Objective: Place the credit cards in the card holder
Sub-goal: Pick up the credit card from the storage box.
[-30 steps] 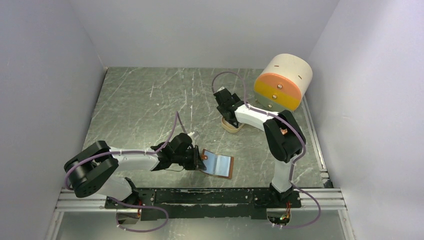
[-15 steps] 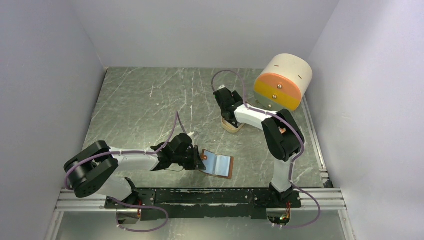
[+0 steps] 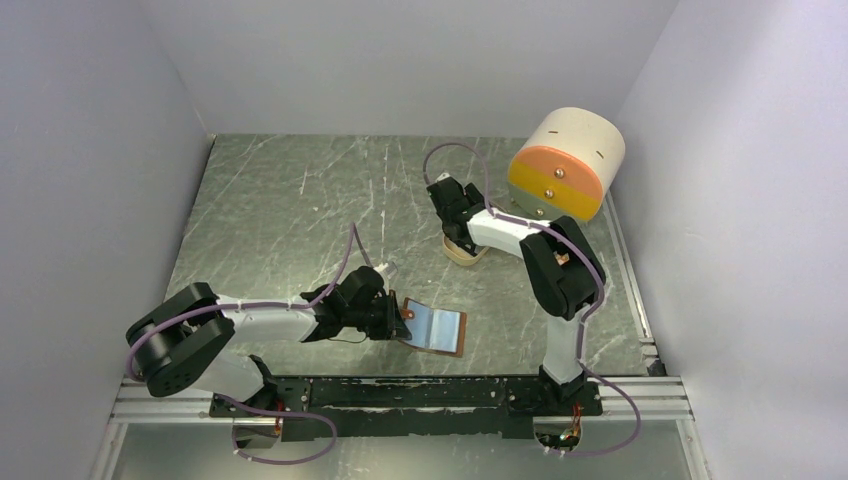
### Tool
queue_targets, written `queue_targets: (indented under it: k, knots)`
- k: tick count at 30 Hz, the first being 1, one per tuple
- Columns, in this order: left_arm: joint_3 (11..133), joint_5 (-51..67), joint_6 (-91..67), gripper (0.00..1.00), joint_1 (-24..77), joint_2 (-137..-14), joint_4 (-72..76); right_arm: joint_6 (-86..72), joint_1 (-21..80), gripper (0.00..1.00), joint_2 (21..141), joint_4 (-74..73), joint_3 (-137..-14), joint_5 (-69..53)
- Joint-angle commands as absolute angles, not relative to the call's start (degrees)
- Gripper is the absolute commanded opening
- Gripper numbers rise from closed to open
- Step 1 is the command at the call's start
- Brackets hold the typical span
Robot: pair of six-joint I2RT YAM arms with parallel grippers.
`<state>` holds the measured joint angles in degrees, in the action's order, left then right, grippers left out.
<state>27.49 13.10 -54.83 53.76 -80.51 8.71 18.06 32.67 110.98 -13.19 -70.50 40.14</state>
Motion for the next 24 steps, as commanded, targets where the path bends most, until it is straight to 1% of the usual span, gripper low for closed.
queue_targets:
  k: [1, 4, 7, 9, 24]
  knots:
    - [27.49, 11.88, -54.41, 0.15, 54.05, -80.02, 8.10, 17.83, 32.30, 0.65, 111.88, -12.82, -70.78, 40.01]
    - [27.66, 11.75, -54.49, 0.15, 54.05, -80.07, 7.99, 18.31, 32.34, 0.63, 111.88, -12.64, -70.86, 40.03]
    - [27.63, 11.76, -54.54, 0.15, 54.05, -80.22, 8.03, 18.57, 32.32, 0.59, 111.84, -12.92, -71.01, 40.74]
    - [27.77, 11.78, -54.53, 0.14, 54.05, -80.45, 8.02, 18.71, 30.82, 0.57, 111.32, -12.75, -70.93, 41.38]
    - [27.56, 11.79, -54.62, 0.14, 54.05, -80.25, 8.07, 19.07, 30.41, 0.46, 108.72, -13.29, -71.16, 41.30]
